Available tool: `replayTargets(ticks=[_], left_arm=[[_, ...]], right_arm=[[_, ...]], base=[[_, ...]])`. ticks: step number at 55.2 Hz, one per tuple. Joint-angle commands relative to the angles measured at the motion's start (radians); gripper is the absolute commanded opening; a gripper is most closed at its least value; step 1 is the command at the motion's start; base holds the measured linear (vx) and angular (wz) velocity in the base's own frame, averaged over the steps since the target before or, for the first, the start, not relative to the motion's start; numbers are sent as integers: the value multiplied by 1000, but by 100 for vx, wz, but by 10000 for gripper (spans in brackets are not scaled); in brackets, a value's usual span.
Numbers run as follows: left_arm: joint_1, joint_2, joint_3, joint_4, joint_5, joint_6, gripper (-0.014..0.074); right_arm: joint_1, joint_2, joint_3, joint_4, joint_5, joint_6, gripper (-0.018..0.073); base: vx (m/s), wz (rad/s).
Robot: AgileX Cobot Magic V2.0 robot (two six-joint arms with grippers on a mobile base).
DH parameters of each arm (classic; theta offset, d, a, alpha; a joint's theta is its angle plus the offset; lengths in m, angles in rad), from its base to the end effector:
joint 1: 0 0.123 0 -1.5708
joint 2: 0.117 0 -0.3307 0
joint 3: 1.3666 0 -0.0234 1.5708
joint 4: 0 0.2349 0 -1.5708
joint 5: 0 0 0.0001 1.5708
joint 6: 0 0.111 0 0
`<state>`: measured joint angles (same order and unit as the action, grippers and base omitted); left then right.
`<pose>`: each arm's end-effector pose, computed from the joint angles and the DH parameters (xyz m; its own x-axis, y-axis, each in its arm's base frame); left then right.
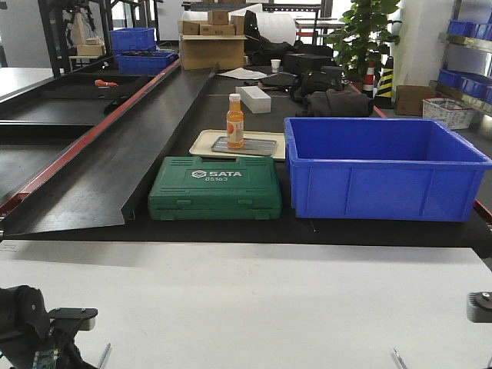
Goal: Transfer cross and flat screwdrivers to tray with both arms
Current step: 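Close the right gripper on the other green screwdriver handle, then lift both screwdrivers upright off the table with both grippers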
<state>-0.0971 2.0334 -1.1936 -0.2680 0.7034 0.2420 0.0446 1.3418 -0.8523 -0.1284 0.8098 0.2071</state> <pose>0.3793 -0.0561 0.1478 -0.9817 0.1308 -0.1382 0.1531 0.9743 -0.1650 0.2277 -0.0001 0.2778 -0.9288 0.0762 -0.3627 0.0988 0.9941 -0.0442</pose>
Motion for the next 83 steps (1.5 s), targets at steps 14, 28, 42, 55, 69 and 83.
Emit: replayTargets(ticks=[14,28,42,55,69,83], left_arm=[[-5,-34,-14,-22,24,0,69],[-5,-34,-14,-23,24,0,-2],[-5,-34,-14,-26,22,0,1],[-5,-34,-14,-26,12,0,3],[-5,-34,-14,-26,12,0,3],[-5,-34,-14,-26,12,0,3]], right_arm=[[-6,286,-182,-26,-116,-72,483],[-36,451,-196,-37,-183,-80,483],[-38,521,-196,-22,-282,-113,482],[-38,573,-196,-20,-314,-121,482],[-38,623,-196,-2,-313,-112,407],[-38,624,-196,22,-230,-113,141]], base=[[0,0],[0,0],[0,0],[0,0],[0,0],[0,0]])
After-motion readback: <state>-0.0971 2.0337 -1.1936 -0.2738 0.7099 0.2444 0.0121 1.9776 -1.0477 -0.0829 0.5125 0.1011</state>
